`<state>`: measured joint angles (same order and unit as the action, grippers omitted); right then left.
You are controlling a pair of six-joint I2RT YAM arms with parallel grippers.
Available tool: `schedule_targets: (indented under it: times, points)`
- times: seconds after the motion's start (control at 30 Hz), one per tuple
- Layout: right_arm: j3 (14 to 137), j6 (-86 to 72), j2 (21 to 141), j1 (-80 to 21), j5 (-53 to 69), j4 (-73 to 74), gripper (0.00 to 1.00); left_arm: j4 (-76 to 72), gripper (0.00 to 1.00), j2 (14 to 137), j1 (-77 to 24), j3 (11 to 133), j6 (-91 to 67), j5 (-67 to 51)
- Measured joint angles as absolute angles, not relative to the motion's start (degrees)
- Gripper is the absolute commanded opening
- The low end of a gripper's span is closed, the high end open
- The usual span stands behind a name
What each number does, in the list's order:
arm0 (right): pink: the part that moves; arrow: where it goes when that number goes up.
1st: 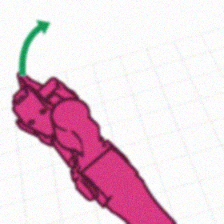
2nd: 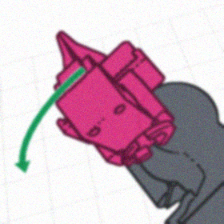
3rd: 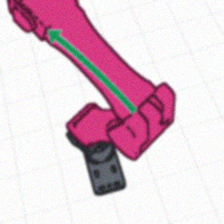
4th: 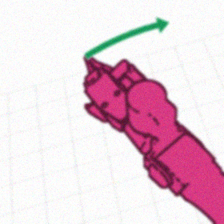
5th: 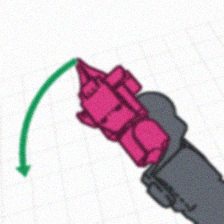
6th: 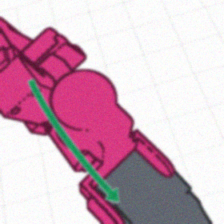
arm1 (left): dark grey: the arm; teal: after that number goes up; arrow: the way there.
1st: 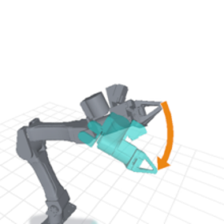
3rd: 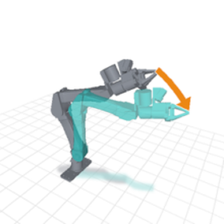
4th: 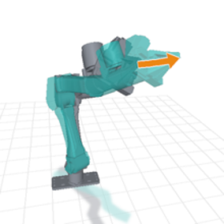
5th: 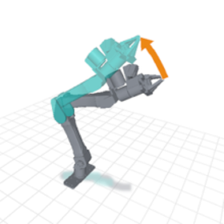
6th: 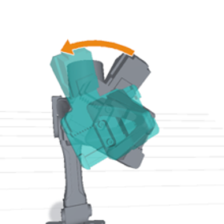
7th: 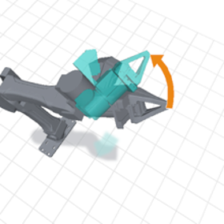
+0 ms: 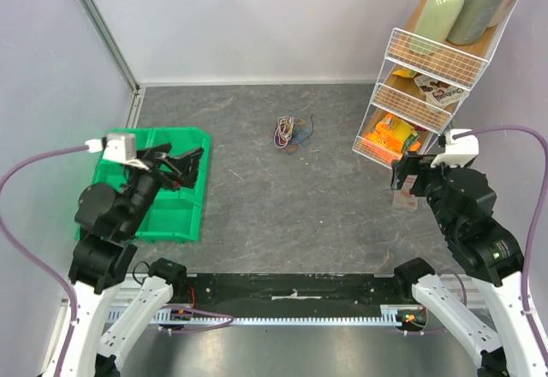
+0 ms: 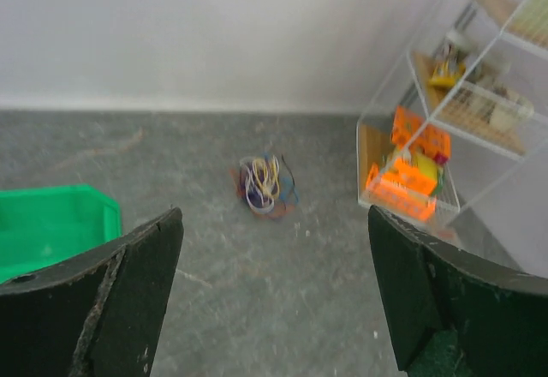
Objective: Untangle the cables
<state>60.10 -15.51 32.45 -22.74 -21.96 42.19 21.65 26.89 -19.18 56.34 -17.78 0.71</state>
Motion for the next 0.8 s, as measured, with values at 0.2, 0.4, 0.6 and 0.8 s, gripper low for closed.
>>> schedule_targets:
  times: [0.2, 0.4, 0.6, 0.8]
  points:
    - [59.92, -17.50, 37.08, -22.74, -8.45, 40.73, 0.98, 26.94, 0.93, 31.51, -19.18, 53.78, -17.78, -5.91]
    - [50.59, -23.59, 39.33, -27.09, 4.14, 29.67, 0.98, 28.18, 0.89, 31.86, -19.18, 50.35, -18.22, -10.24]
    - [47.20, -27.55, 48.62, -41.08, 3.11, 21.58, 0.98, 27.75, 0.86, 34.00, -19.18, 45.80, -20.91, -14.55]
    - [47.37, -29.19, 69.12, -50.02, -5.13, 9.76, 0.98, 24.60, 0.86, 41.71, -19.18, 38.17, -25.61, -18.28]
